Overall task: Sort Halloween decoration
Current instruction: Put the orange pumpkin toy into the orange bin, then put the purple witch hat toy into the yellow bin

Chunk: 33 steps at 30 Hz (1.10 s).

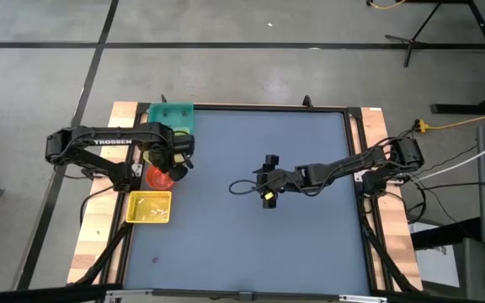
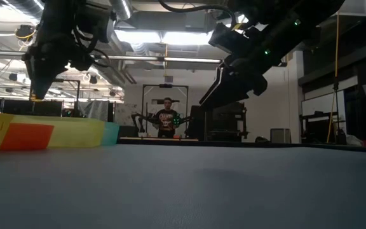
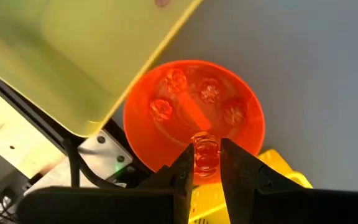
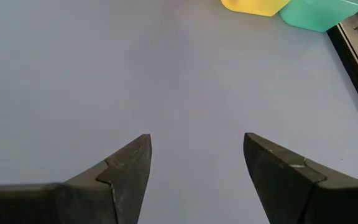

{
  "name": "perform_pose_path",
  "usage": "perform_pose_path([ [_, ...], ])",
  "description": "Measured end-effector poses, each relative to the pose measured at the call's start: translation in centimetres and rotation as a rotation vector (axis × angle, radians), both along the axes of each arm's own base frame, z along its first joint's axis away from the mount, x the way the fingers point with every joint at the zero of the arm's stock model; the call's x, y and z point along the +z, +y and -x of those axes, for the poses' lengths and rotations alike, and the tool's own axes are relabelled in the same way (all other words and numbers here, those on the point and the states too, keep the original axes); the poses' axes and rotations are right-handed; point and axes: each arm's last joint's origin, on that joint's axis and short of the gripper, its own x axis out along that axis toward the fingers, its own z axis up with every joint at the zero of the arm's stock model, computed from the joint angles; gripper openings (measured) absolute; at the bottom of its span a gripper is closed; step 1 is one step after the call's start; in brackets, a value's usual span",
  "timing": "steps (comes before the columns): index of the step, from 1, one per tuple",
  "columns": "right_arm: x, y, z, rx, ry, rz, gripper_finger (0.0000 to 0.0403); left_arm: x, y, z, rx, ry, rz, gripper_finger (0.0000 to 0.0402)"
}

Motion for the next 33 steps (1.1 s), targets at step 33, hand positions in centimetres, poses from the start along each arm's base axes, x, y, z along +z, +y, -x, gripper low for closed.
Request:
perform_pose_path([
  [33, 0.0, 0.0, 0.0, 0.0, 0.001, 0.0, 0.0255, 0.0, -2.0, -0.5, -0.139, 0.006, -0.079, 0.0162],
])
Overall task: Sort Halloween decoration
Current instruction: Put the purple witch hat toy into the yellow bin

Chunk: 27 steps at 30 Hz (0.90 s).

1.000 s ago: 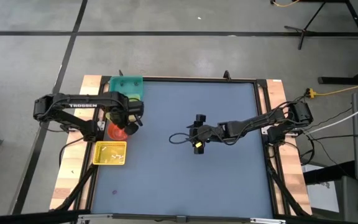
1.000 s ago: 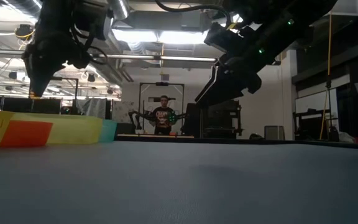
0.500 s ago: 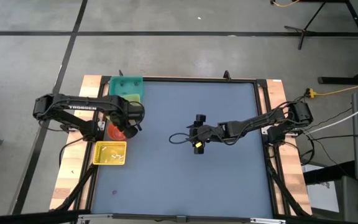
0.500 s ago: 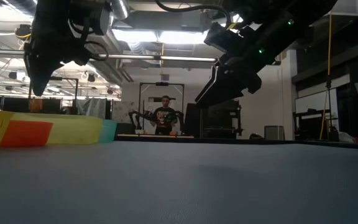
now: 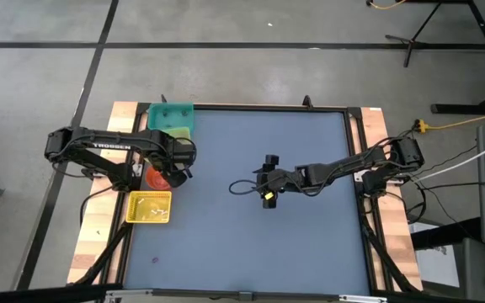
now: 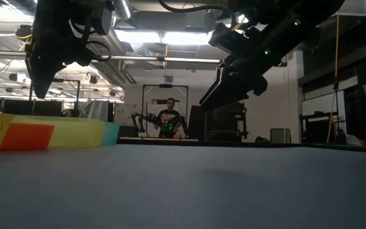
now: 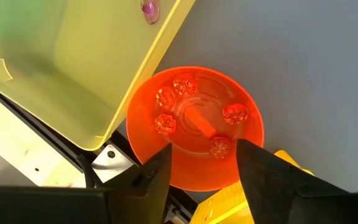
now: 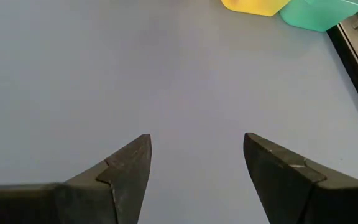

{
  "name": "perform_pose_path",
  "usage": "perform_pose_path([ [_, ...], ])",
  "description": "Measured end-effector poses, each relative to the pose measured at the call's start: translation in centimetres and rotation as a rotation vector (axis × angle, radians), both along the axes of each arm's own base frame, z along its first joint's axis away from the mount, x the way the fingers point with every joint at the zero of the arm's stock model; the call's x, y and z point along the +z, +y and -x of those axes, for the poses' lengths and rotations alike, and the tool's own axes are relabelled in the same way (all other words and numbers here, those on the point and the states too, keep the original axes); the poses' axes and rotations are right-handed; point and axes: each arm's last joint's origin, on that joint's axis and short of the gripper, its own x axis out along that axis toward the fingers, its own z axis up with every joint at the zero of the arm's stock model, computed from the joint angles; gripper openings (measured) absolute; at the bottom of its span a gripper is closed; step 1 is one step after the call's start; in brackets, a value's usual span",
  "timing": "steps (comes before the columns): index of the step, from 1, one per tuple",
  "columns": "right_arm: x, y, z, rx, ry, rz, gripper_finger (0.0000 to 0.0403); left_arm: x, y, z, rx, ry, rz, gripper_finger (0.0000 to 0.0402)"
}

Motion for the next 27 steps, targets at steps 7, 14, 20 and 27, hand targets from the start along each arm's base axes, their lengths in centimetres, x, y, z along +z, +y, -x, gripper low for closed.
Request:
perform_pose_path([
  [7, 0.0, 0.0, 0.0, 0.0, 0.0, 0.0, 0.0255, 0.0, 0.0, 0.0, 0.008, -0.004, 0.001, 0.0174],
  [14, 0.0, 0.0, 0.0, 0.0, 0.0, 0.0, 0.0255, 0.0, -1.4, -0.4, 0.104, -0.046, 0.17, 0.0174],
  [20, 0.0, 0.0, 0.0, 0.0, 0.0, 0.0, 0.0255, 0.0, -4.7, -0.4, 0.184, -0.026, 0.289, 0.0174],
  [27, 0.0, 0.0, 0.0, 0.0, 0.0, 0.0, 0.0255, 0.0, -9.5, 0.1, 0.248, -0.012, 0.349, 0.0174],
])
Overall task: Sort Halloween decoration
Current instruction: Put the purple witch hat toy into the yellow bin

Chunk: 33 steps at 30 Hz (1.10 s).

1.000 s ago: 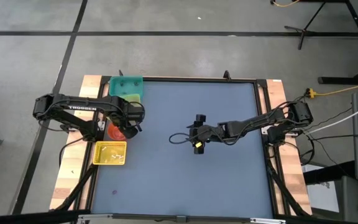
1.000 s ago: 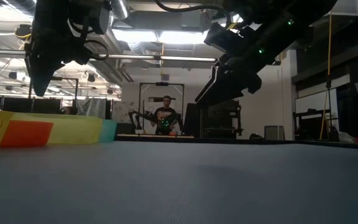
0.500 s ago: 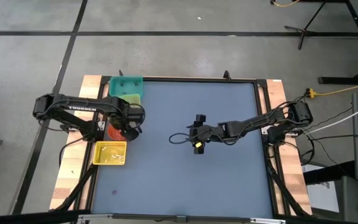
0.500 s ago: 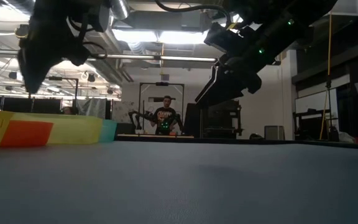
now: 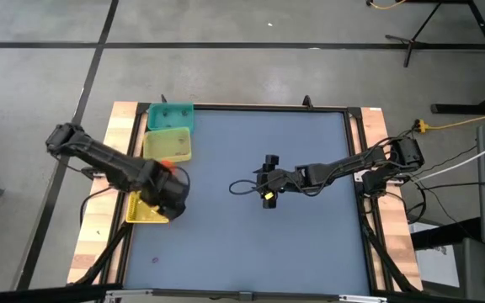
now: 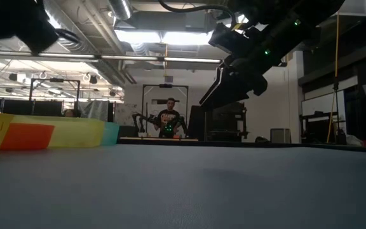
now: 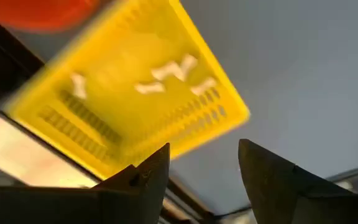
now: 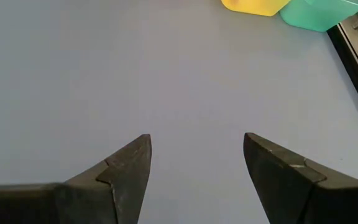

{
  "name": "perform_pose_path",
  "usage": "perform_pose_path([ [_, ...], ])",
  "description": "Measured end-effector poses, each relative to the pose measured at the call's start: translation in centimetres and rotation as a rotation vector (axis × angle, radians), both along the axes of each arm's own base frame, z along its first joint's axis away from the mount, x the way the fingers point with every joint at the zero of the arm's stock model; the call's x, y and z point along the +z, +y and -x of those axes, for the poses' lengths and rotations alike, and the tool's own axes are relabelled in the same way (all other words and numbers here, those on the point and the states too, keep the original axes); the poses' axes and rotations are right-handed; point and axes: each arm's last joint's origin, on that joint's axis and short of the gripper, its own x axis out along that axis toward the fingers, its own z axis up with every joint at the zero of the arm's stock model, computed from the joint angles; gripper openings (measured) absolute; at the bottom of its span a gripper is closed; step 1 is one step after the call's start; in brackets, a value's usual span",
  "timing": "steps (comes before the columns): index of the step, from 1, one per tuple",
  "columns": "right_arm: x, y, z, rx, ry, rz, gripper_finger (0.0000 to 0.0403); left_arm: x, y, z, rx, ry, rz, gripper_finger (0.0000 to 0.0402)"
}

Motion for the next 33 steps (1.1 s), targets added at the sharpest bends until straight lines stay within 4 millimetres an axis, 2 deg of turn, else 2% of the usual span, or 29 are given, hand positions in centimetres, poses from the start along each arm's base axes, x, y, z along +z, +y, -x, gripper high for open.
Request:
perform_pose_path([
  [8, 0.0, 0.0, 0.0, 0.0, 0.0, 0.0, 0.0255, 0.2, -5.8, 0.6, 0.14, -0.09, 0.087, 0.0174],
  [15, 0.0, 0.0, 0.0, 0.0, 0.0, 0.0, 0.0255, -0.2, -9.7, 1.9, 0.23, -0.087, 0.121, 0.0174],
  [22, 0.0, 0.0, 0.0, 0.0, 0.0, 0.0, 0.0255, -2.2, -13.1, 2.5, 0.064, -0.089, 0.118, 0.0174],
  [33, 0.0, 0.0, 0.0, 0.001, -0.001, 0.0, 0.0255, -5.5, -15.8, 2.6, -0.205, -0.115, 0.087, 0.0174],
])
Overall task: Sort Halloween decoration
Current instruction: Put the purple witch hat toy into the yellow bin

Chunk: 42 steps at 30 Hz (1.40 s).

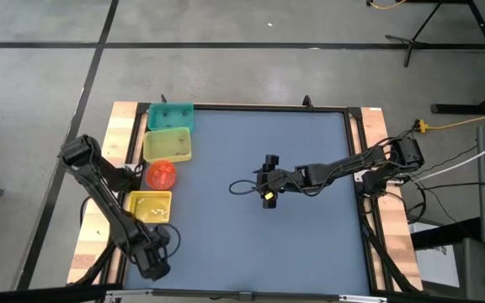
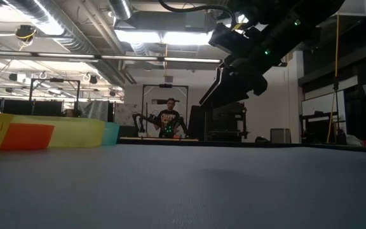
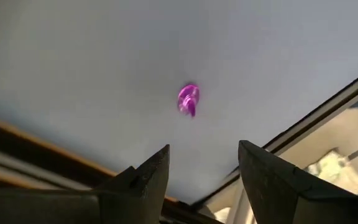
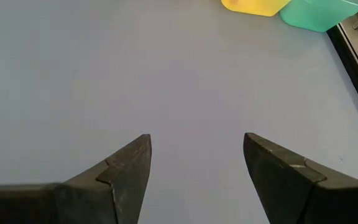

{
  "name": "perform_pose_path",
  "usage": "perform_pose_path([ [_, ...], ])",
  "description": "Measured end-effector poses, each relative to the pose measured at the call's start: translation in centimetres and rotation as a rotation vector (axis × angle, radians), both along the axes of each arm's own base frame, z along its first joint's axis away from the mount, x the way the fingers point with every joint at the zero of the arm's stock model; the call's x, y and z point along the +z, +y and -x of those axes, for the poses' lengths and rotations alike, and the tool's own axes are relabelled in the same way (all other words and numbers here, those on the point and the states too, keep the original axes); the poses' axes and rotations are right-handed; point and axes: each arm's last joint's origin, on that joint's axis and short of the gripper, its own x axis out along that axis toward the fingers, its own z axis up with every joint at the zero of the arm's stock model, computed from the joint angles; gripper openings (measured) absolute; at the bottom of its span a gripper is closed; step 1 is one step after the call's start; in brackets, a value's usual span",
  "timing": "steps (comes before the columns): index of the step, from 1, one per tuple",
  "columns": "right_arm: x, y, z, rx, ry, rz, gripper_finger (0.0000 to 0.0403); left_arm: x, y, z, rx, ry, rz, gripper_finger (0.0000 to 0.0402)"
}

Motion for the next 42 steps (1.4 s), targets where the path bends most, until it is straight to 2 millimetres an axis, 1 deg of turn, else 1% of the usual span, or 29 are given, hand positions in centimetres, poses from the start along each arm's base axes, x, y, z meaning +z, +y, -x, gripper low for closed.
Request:
perform_pose_path([
  [4, 0.0, 0.0, 0.0, 0.0, 0.0, 0.0, 0.0255, -1.1, -0.5, -0.3, -0.068, -0.012, -0.01, 0.0174],
  [10, 0.0, 0.0, 0.0, 0.0, 0.0, 0.0, 0.0255, -2.4, -0.7, -0.5, -0.089, 0.01, -0.049, 0.0174],
  [14, 0.0, 0.0, 0.0, 0.0, 0.0, 0.0, 0.0255, -2.8, -0.8, -0.5, -0.09, 0.021, -0.062, 0.0174],
  [23, 0.0, 0.0, 0.0, 0.0, 0.0, 0.0, 0.0255, -2.8, -0.8, -0.5, -0.09, 0.021, -0.064, 0.0174],
  [29, 0.0, 0.0, 0.0, 0.0, 0.0, 0.0, 0.0255, -2.9, -0.7, -0.6, -0.084, 0.003, -0.091, 0.0161],
  [34, 0.0, 0.0, 0.0, 0.0, 0.0, 0.0, 0.0255, -2.9, -0.7, -0.5, -0.088, 0.025, -0.075, 0.0152],
  [42, 0.0, 0.0, 0.0, 0.0, 0.0, 0.0, 0.0255, -2.9, -0.7, -0.5, -0.087, 0.02, -0.079, 0.0151],
])
